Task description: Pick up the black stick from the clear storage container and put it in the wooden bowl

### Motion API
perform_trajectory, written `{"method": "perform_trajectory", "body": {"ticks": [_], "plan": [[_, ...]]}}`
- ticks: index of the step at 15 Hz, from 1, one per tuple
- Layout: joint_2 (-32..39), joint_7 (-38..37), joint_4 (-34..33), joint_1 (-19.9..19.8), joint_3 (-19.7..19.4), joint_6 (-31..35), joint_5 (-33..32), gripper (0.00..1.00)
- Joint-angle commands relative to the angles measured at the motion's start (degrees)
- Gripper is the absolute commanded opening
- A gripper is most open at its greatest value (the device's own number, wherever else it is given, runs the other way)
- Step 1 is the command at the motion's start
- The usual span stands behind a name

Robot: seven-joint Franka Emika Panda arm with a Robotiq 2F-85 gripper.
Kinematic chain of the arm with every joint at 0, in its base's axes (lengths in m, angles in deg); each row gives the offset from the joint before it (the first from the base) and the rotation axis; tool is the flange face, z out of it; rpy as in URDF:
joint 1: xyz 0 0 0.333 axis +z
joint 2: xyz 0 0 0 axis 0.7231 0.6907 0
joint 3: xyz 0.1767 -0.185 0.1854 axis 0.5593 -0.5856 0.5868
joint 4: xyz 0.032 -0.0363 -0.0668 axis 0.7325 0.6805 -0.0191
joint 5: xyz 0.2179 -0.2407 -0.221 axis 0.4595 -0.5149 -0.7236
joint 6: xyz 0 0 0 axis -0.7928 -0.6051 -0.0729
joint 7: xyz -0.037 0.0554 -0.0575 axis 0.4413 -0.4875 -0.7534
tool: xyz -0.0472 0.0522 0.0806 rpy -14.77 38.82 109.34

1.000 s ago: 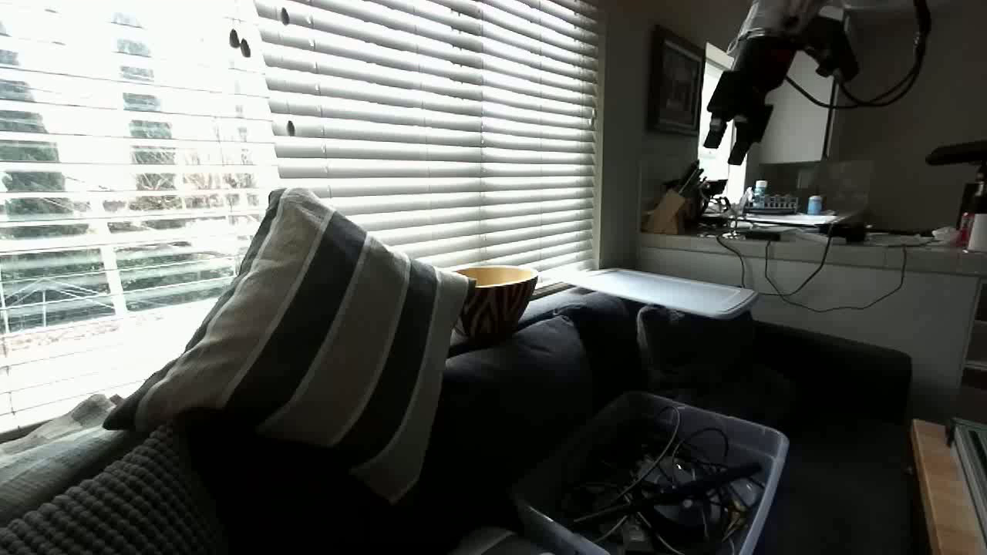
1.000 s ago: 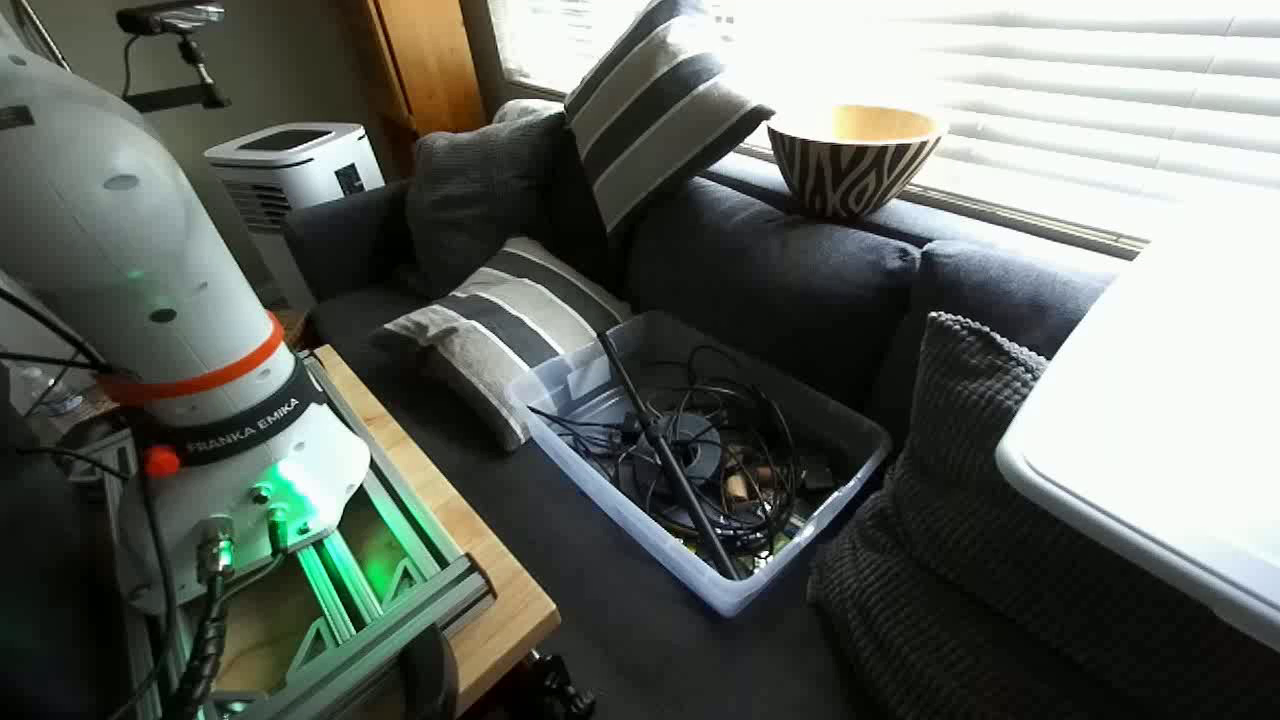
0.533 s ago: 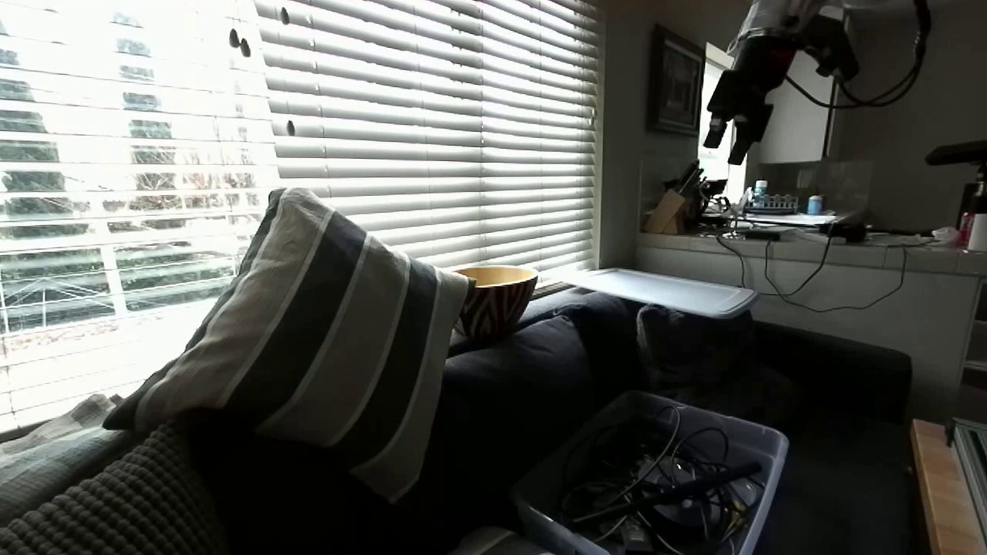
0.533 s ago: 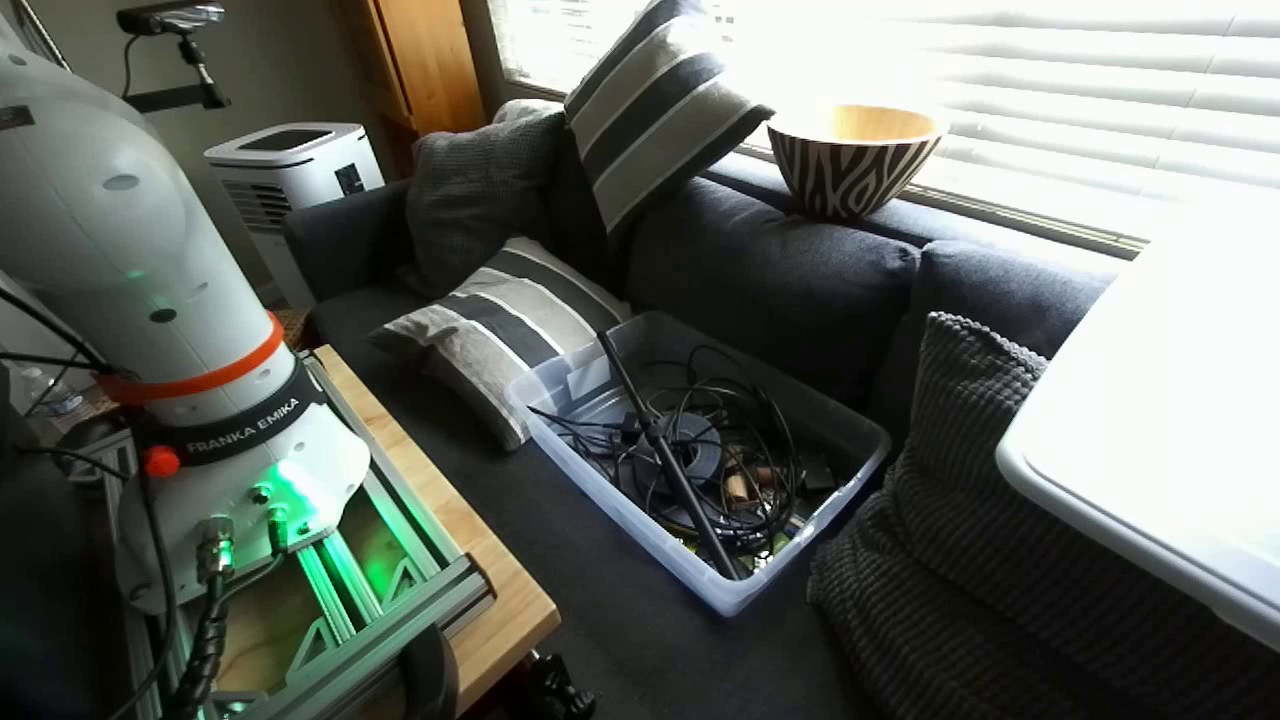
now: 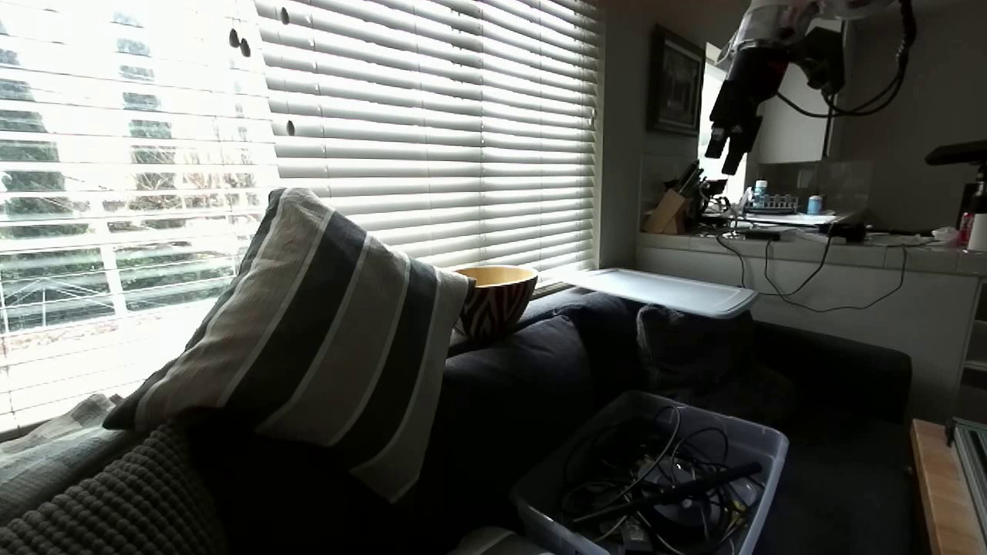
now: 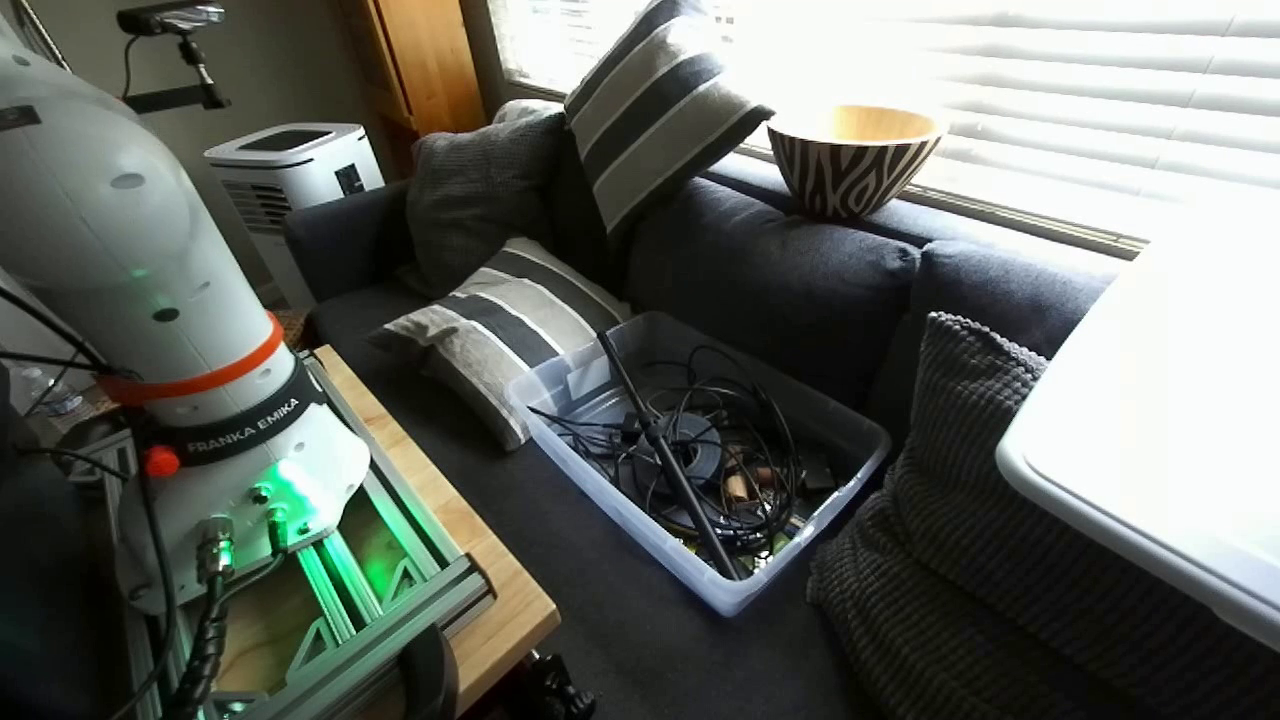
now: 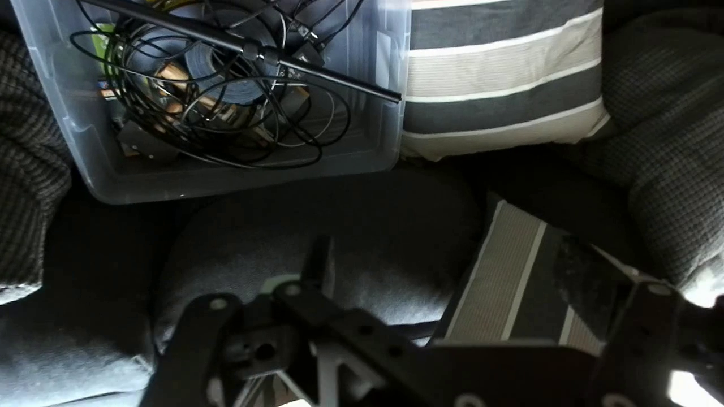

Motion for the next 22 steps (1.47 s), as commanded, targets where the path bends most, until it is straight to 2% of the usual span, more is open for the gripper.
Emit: {"method": "perform_trajectory", "body": {"ticks": [1,4,10,16,19,20,22], "plan": [[4.4,11.6,1.5,2.8,-3.4,0.3,3.1,1.0],[8.9,20.6,2.6,2.5,-4.5,-1.1,0.3,1.0],[15.8,33.9,9.5,1.2,-3.3,4.2,-8.9,1.0],[21.2,47.2,17.3,0.1,-3.2,20.1,-17.5,1.0],[25.5,51.4,19.4,-0.9,-2.9,30.9,-21.5,1.0],[22.8,48.7,18.3,-0.9,-2.3,25.7,-18.6,1.0],[23.9,49.0,18.5,-1.3,-2.1,26.9,-18.7,1.0]]}}
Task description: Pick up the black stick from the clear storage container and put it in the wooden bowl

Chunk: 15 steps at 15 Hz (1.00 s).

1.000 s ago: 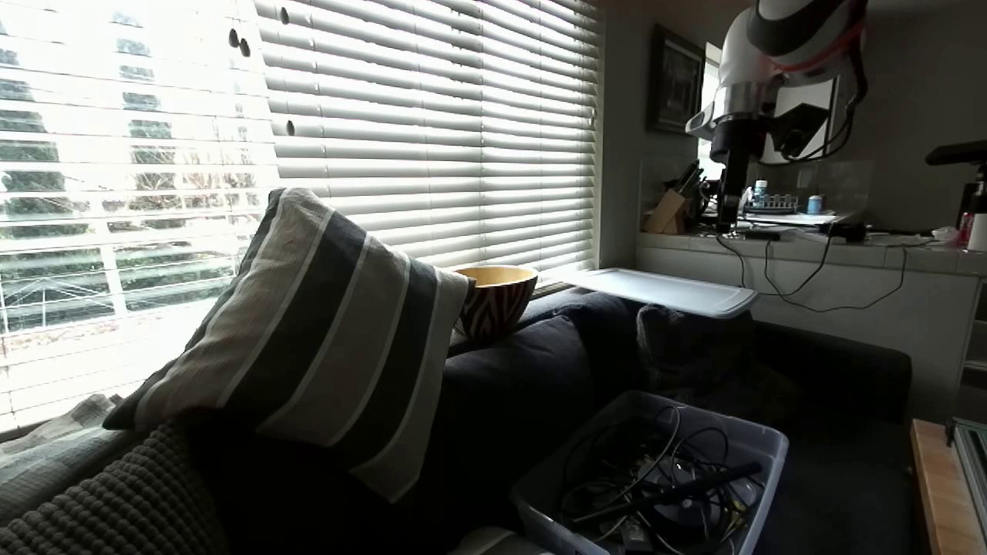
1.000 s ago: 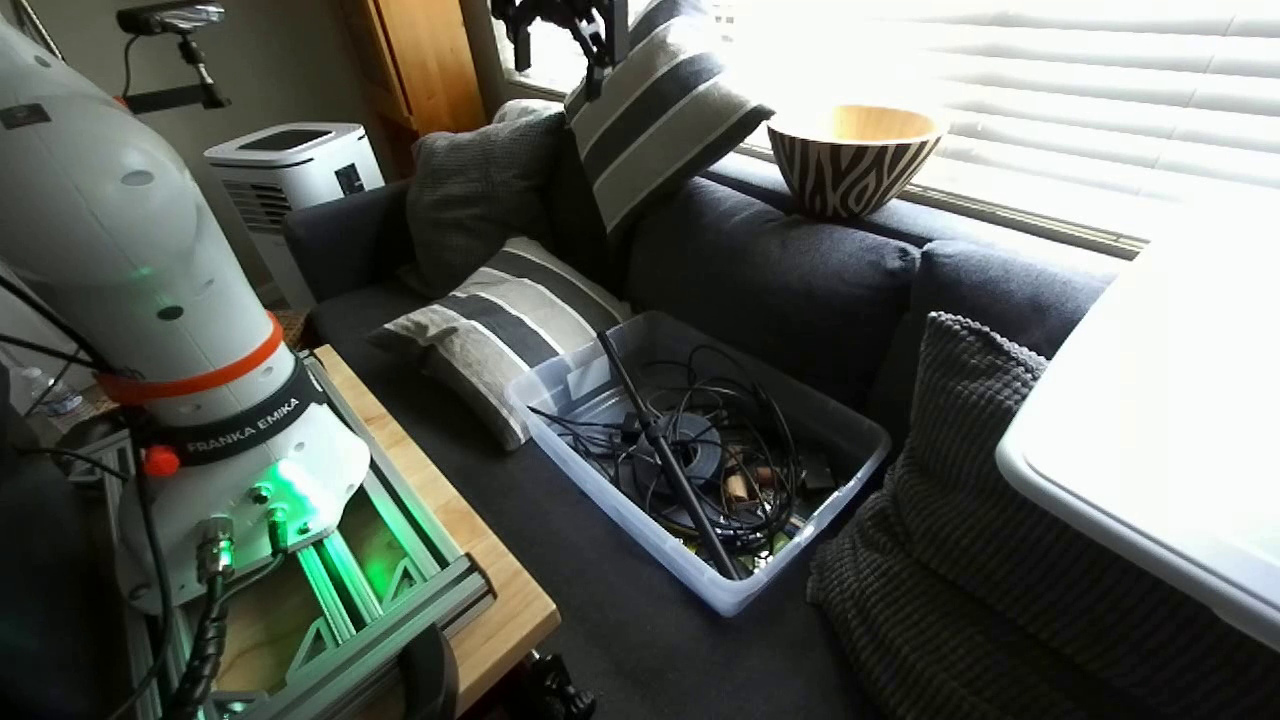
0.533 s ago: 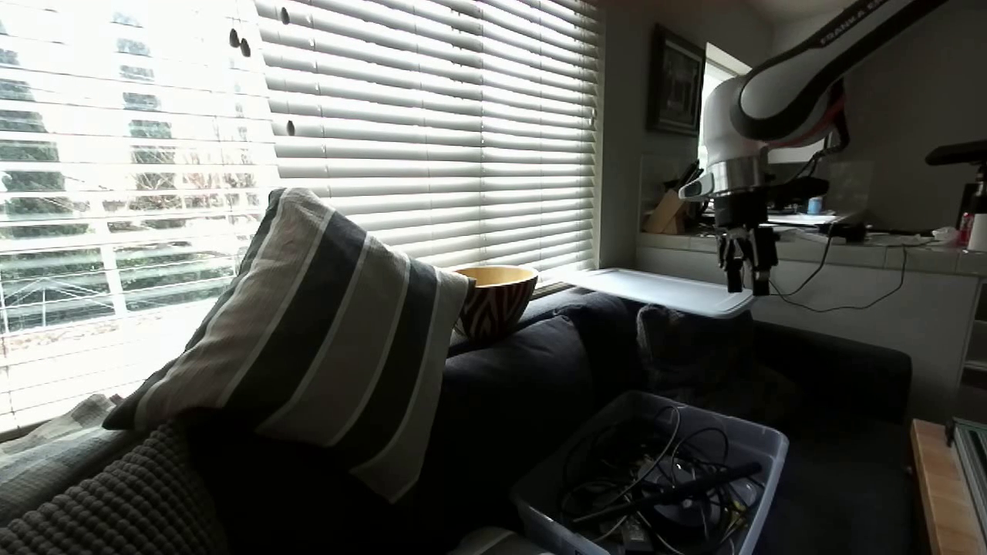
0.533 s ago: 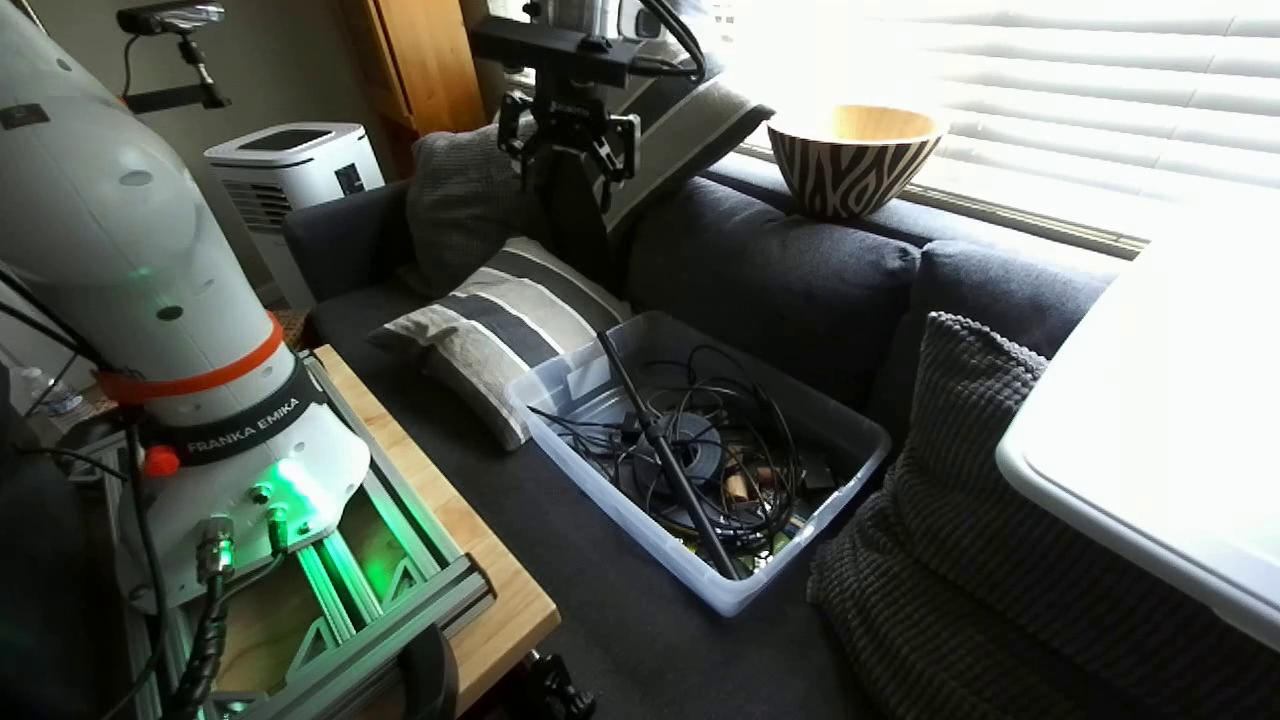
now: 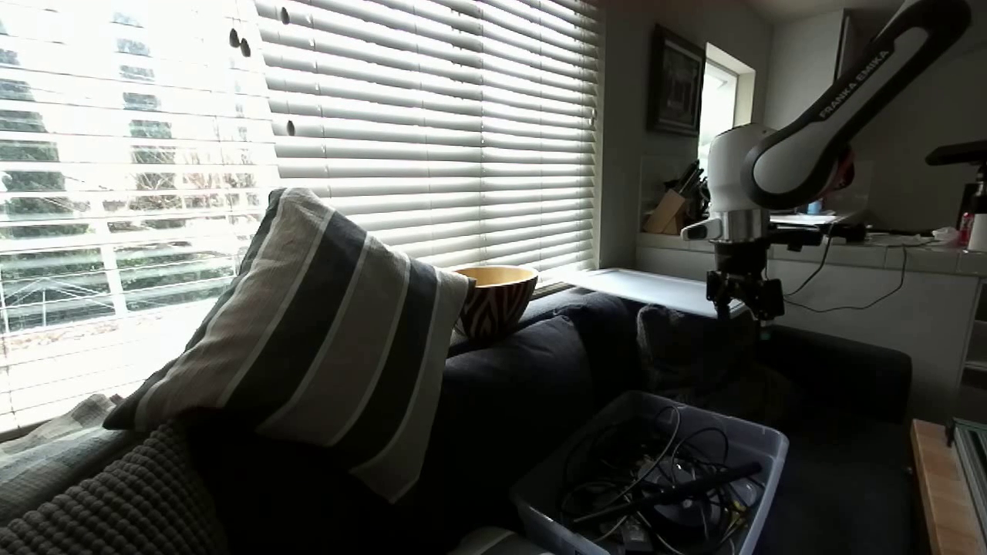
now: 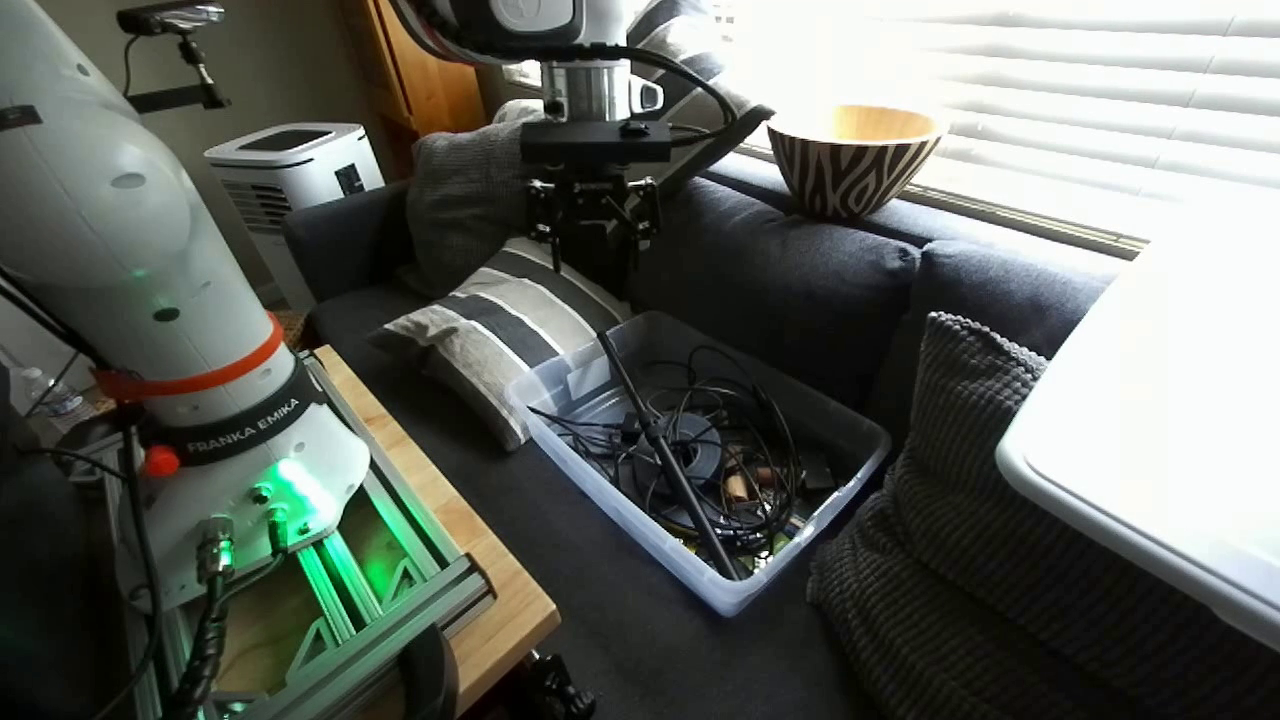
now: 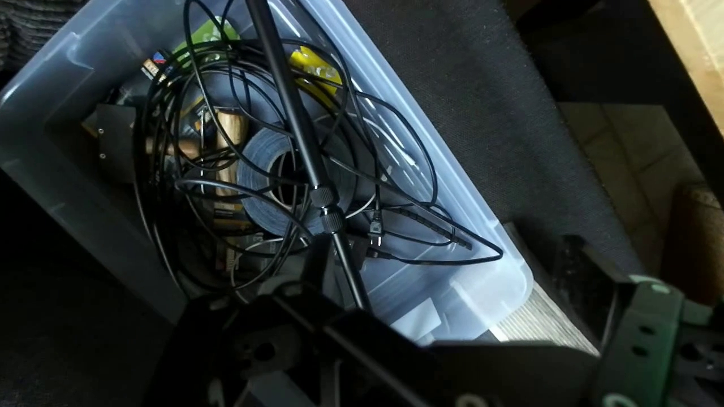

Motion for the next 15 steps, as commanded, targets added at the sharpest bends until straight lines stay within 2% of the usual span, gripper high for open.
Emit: {"method": "perform_trajectory", "body": {"ticks": [1,12,15], "plan": [[-0.1,0.3,-0.2,-1.2,1.3,-0.2,0.4,1.0],[-0.4,0.2,-0.5,-1.2,1.4,-0.3,0.4,1.0],[4.6,9.5,-0.9,0.9,-0.1,3.9,6.1,1.0]]}}
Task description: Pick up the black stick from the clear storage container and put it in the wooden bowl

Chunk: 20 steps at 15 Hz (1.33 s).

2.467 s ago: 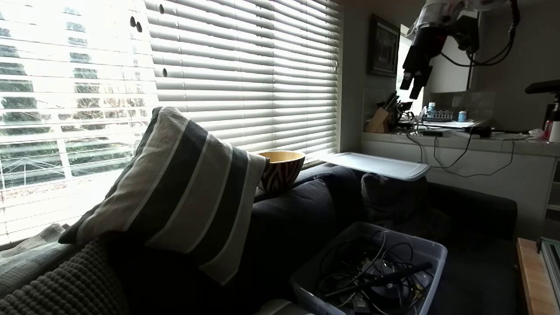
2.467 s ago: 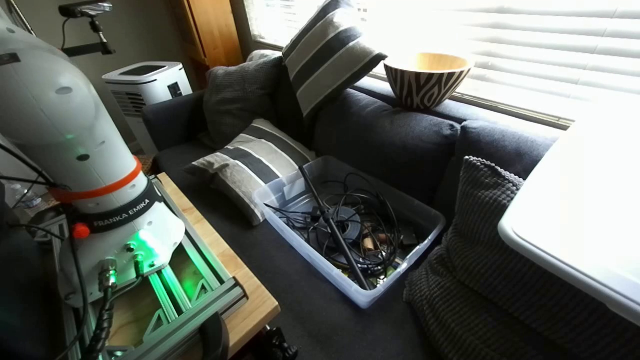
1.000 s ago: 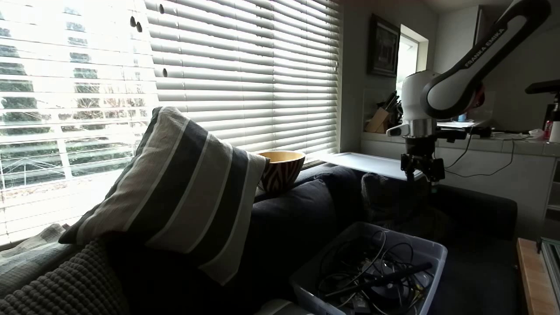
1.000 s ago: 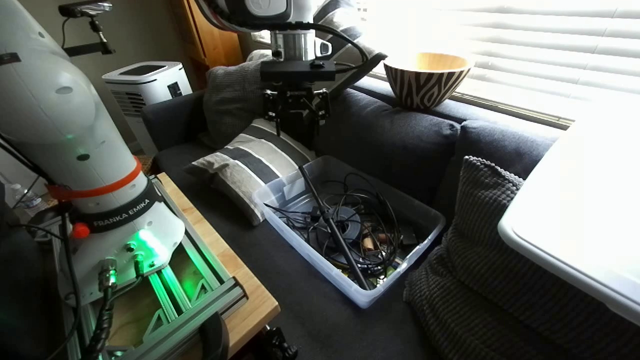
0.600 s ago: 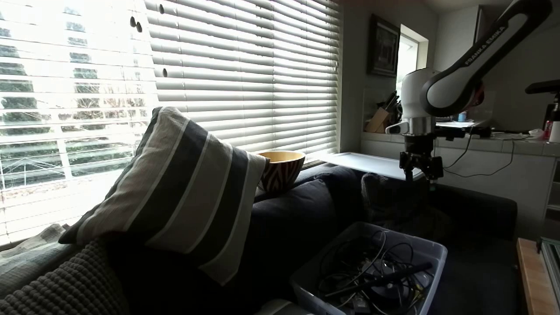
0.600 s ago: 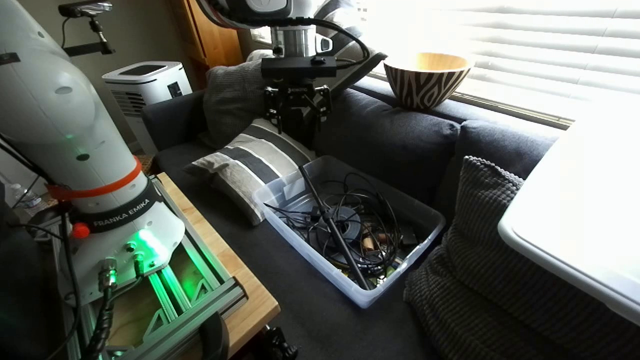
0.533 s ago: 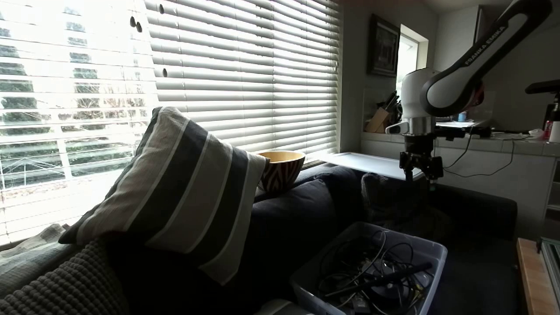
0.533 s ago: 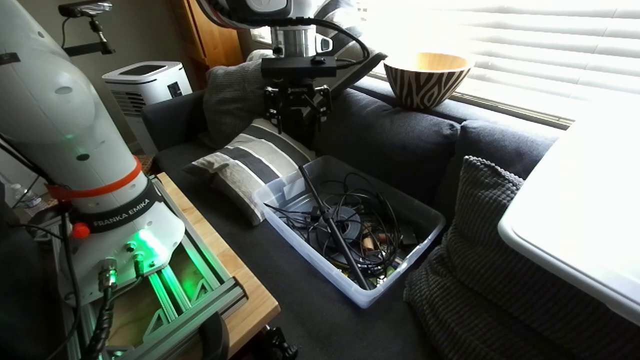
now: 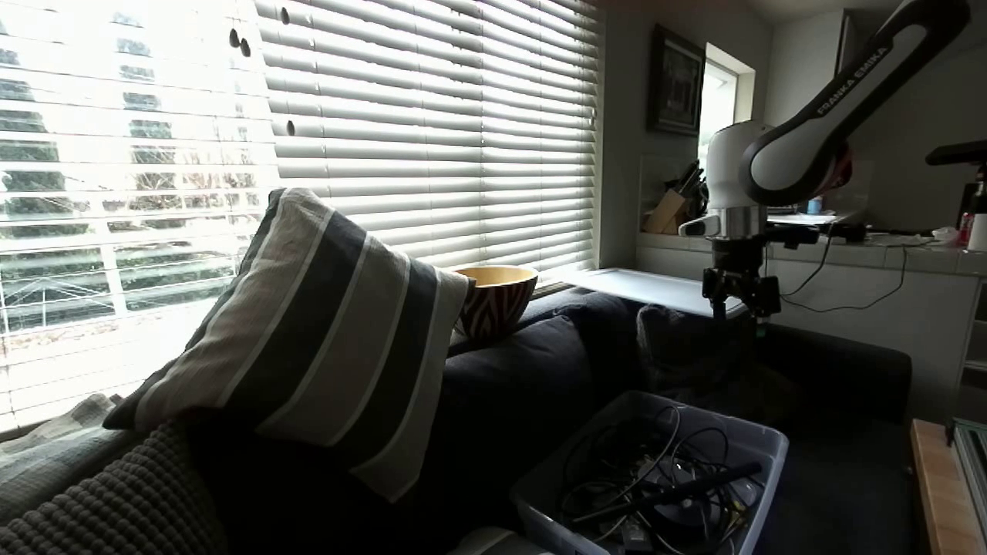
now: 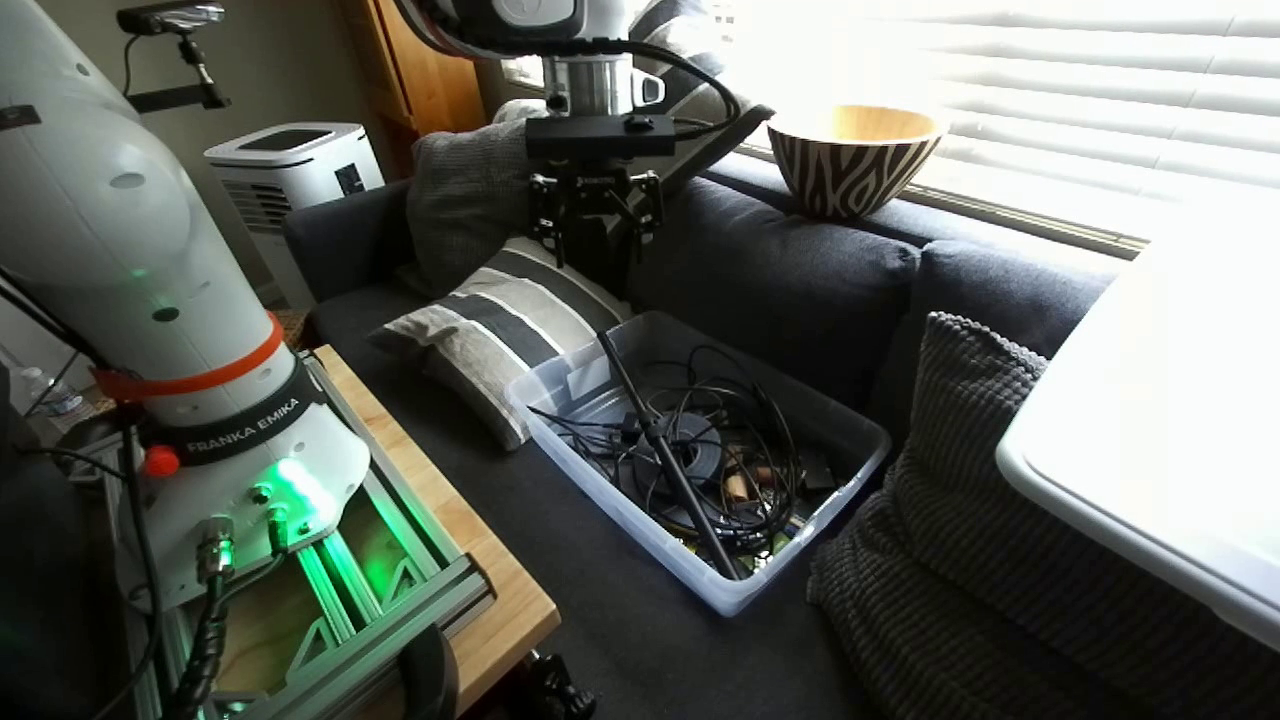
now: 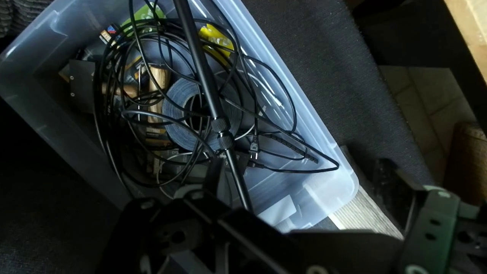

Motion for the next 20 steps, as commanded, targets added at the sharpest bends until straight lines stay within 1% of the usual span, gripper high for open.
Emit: {"method": "perform_trajectory", "body": {"ticks": [1,2,4,5,6,7,8,9,10,13,15,16,20], "plan": [[6.0,11.8,0.0,1.7,-0.8,5.4,8.1,1.0],[7.5,16.3,0.7,2.5,-0.8,8.5,12.1,1.0],[10.6,24.7,1.7,3.5,0.5,13.7,19.9,1.0],[12.1,29.0,2.1,4.1,1.4,16.8,25.5,1.0],[12.5,32.6,2.1,7.5,-1.1,17.0,29.9,1.0],[13.5,35.5,1.5,7.8,-0.2,17.6,34.5,1.0],[14.7,38.2,0.5,4.5,4.2,18.1,39.1,1.0],[14.9,40.4,-0.4,4.2,5.3,17.4,43.6,1.0],[17.7,43.4,-1.9,6.6,4.1,17.9,48.5,1.0],[25.7,53.4,-5.9,6.3,6.9,18.7,61.8,1.0],[30.7,58.0,-8.6,5.3,8.2,18.3,66.8,1.0],[33.3,59.4,-9.8,5.1,8.6,18.7,68.2,1.0],[42.6,62.8,-15.1,4.5,9.6,20.6,71.6,1.0]]}}
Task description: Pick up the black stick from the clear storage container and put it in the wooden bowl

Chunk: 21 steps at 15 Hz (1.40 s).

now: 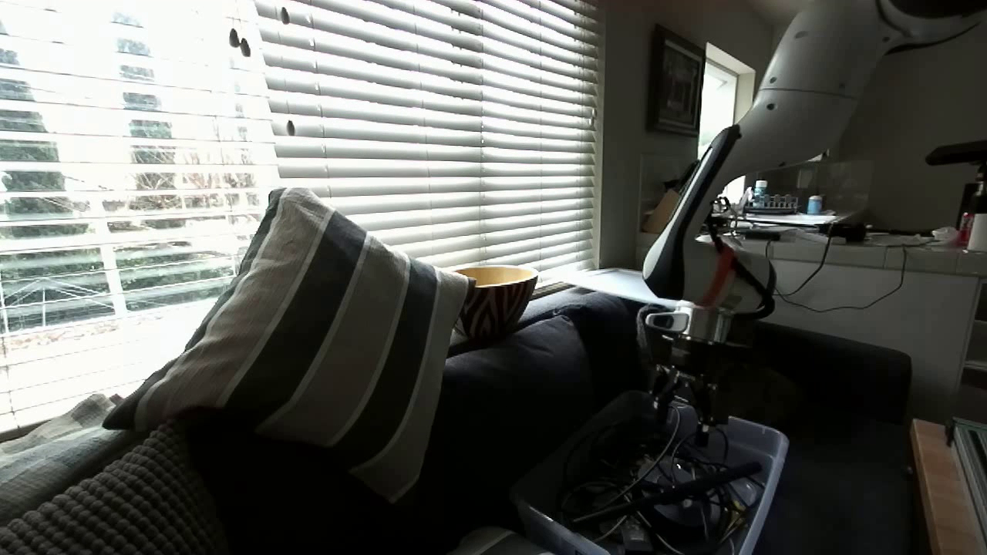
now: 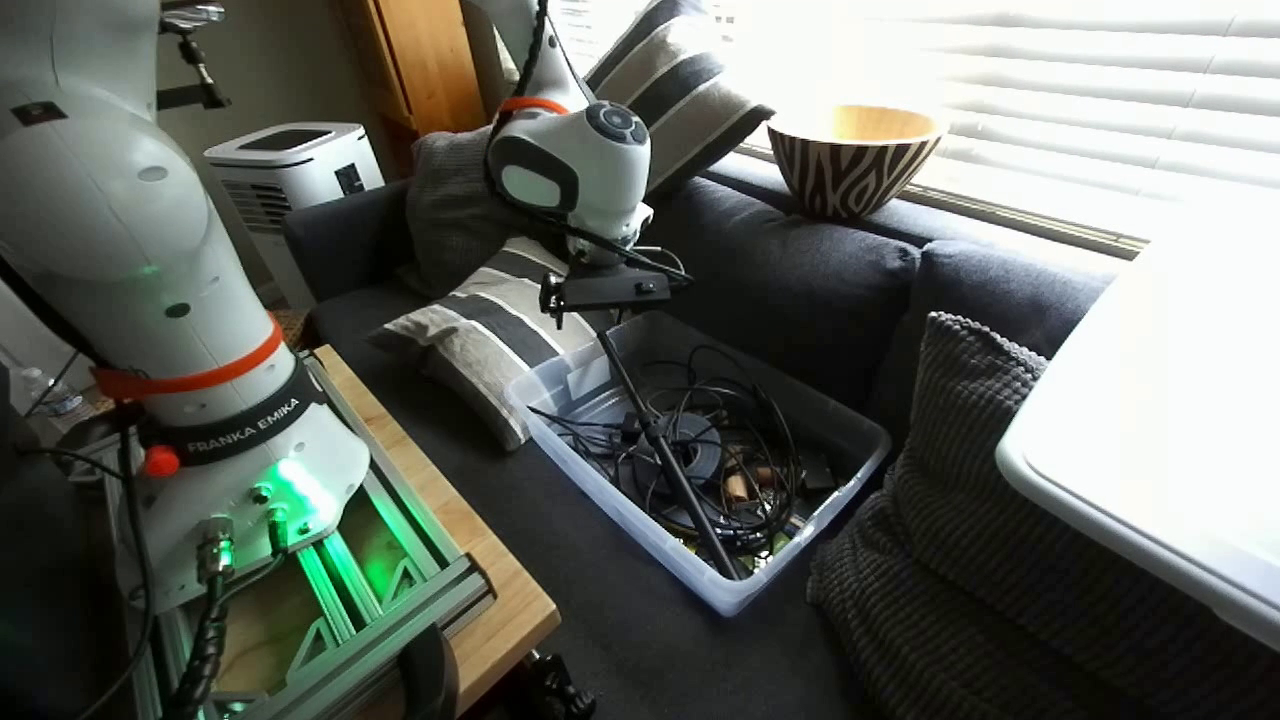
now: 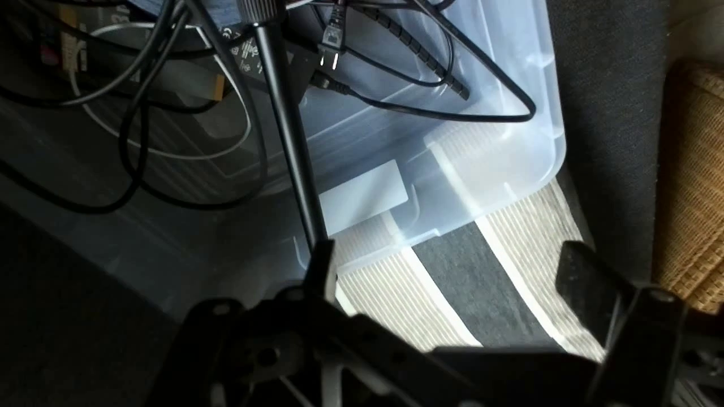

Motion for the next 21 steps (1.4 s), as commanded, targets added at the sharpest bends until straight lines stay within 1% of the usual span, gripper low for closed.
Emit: {"method": "perform_trajectory", "body": {"ticks": [1,2,3,6,13,17,21], "plan": [[9.7,4.7,-6.1,-1.1,1.6,3.4,3.6,1.0],[11.4,4.9,-7.2,-1.0,1.5,3.5,3.0,1.0],[6.8,2.1,-4.1,-0.5,0.6,1.6,1.3,1.0],[10.5,2.7,-6.7,-0.5,0.6,1.8,1.3,1.0],[10.9,2.7,-7.1,-0.6,0.7,1.8,1.3,1.0],[15.3,5.8,-11.1,-0.6,4.3,4.2,4.5,1.0],[20.4,10.8,-16.4,-1.7,8.6,8.6,9.6,1.0]]}}
